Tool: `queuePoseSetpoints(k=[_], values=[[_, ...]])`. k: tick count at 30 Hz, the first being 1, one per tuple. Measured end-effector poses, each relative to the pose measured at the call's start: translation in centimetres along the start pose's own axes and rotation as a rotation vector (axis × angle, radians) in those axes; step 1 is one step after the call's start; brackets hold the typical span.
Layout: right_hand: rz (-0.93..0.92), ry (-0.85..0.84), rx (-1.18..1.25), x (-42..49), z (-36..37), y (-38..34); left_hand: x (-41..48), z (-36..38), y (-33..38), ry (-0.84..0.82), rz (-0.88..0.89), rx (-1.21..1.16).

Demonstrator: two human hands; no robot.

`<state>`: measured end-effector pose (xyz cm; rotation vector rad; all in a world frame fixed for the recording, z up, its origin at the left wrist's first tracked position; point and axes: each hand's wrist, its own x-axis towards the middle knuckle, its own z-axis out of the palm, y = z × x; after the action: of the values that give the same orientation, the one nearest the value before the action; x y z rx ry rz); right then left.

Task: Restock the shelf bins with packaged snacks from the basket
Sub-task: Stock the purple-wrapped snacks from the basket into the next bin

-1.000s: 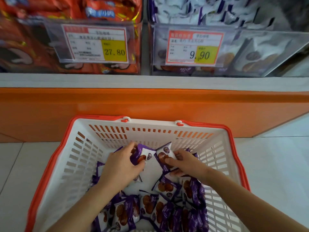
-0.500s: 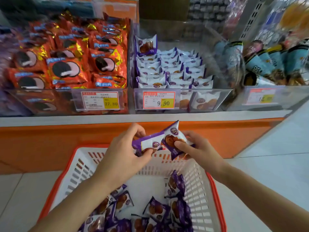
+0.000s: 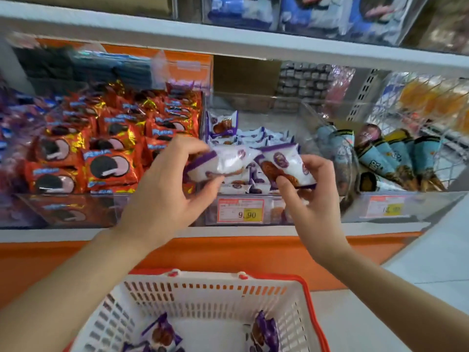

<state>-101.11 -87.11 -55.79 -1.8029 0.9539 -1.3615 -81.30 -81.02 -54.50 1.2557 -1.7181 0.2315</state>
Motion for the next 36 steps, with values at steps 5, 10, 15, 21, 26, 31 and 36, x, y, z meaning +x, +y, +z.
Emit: queuePoseSetpoints(k=[5,10,15,21,26,31,36], values=[[0.064,0.015,-0.096,6.0,3.6,0.6,2.6,0.4,-3.0,-0.078,-0.06,0.177],[0.13,-0.038,-0.329,12.1,5.7,2.8,2.4,0.8,-4.9,-0.149,-0.19,0.095],[0.212,-0.178,-0.518,16.3,7.0,4.9,2.2,1.2,-5.5,-0.12,-0.087,0.127],[0.223,-0.222,-0.497,18.2,9.3,6.9,2.1,1.3,-5.9,-0.128,-0.068,0.03],[0.231,-0.226,-0.476,19.3,10.1,7.8,2.1,1.2,-5.8,-0.122,-0.086,-0.007],[0.183,-0.249,-0.502,20.2,10.0,7.9,2.2,1.2,-5.9,-0.136,-0.08,-0.024],[0.172,-0.268,-0.51,20.6,10.6,8.0,2.1,1.3,-6.1,-0.131,-0.049,-0.018]])
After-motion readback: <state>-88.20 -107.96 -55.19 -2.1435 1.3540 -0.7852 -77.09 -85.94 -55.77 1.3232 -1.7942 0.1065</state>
